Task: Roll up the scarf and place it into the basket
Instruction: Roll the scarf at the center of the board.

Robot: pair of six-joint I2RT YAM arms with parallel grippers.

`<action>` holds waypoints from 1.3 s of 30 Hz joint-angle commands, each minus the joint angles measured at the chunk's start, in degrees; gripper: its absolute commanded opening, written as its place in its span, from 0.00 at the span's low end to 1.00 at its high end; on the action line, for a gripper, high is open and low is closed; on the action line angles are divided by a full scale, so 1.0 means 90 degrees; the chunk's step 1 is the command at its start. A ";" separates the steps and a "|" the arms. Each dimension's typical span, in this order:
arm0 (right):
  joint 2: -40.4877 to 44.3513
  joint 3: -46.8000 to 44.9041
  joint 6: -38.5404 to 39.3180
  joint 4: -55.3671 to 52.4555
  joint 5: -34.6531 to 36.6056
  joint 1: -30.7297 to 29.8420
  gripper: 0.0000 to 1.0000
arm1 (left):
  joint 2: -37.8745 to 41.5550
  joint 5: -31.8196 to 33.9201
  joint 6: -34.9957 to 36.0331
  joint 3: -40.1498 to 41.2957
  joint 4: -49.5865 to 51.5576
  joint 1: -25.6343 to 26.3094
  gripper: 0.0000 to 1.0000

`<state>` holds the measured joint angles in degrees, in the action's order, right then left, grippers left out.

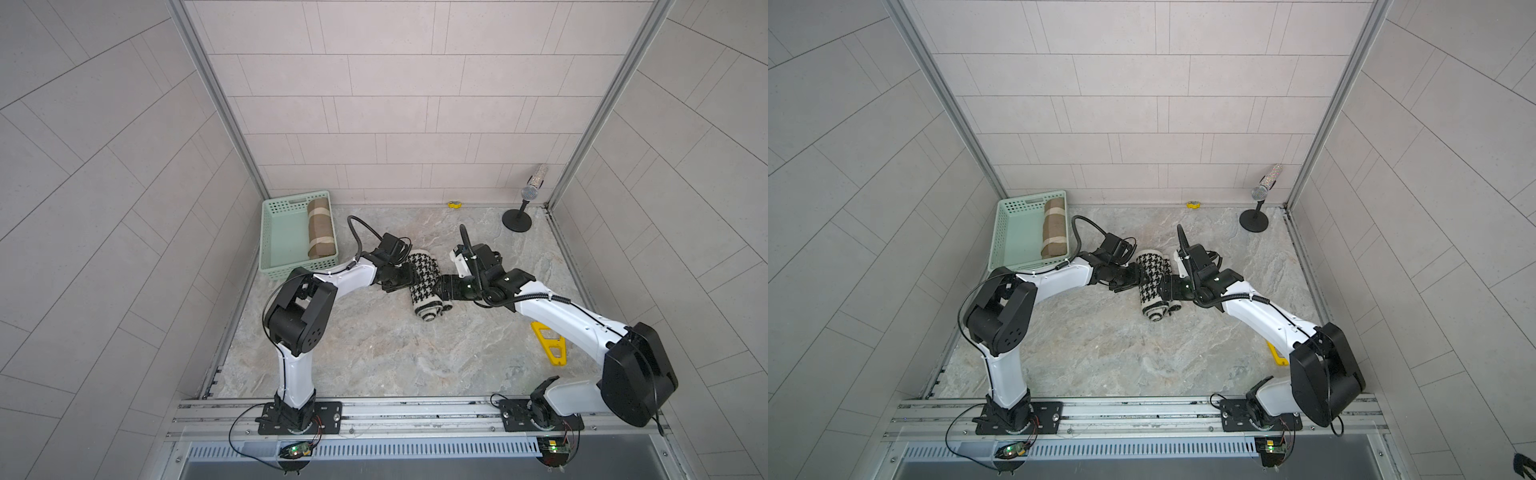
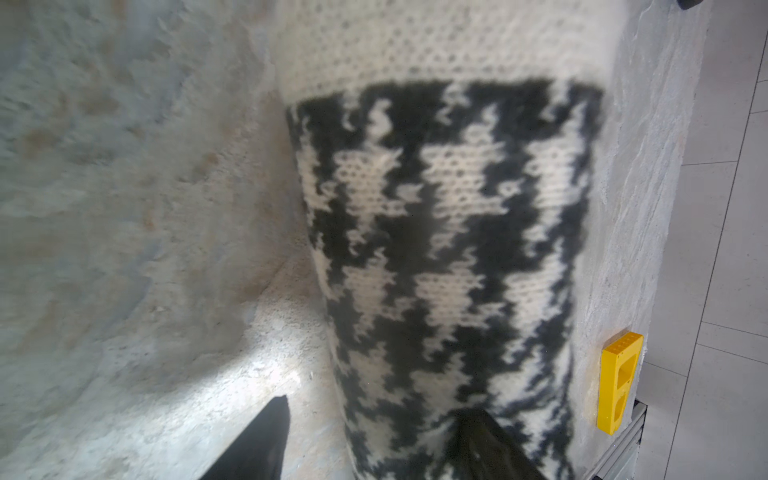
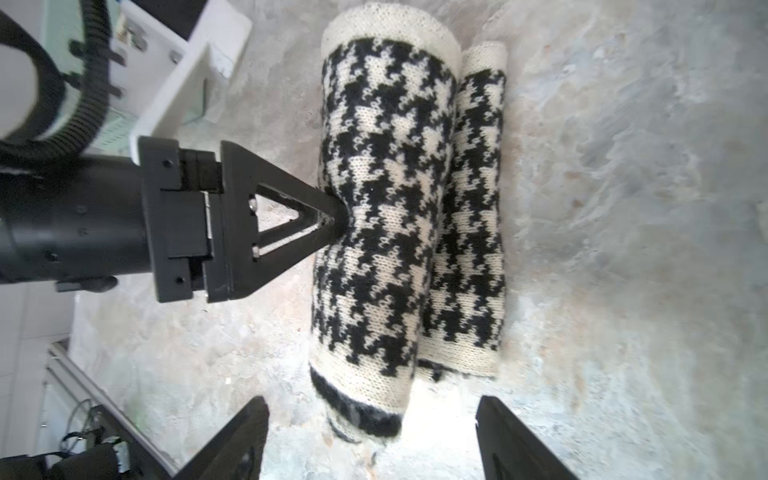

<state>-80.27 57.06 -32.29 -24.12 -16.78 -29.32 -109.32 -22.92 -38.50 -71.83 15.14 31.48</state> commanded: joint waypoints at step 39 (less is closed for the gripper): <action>-0.2321 0.0120 0.0063 0.0671 -0.1261 0.0778 0.24 | -0.0876 -0.0608 -0.0491 -0.0583 -0.1154 0.0100 0.74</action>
<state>-98.94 57.30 -31.46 -16.97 -28.08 -21.76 -116.31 -27.33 -40.58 -76.47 7.79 31.97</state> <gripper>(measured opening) 0.235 0.739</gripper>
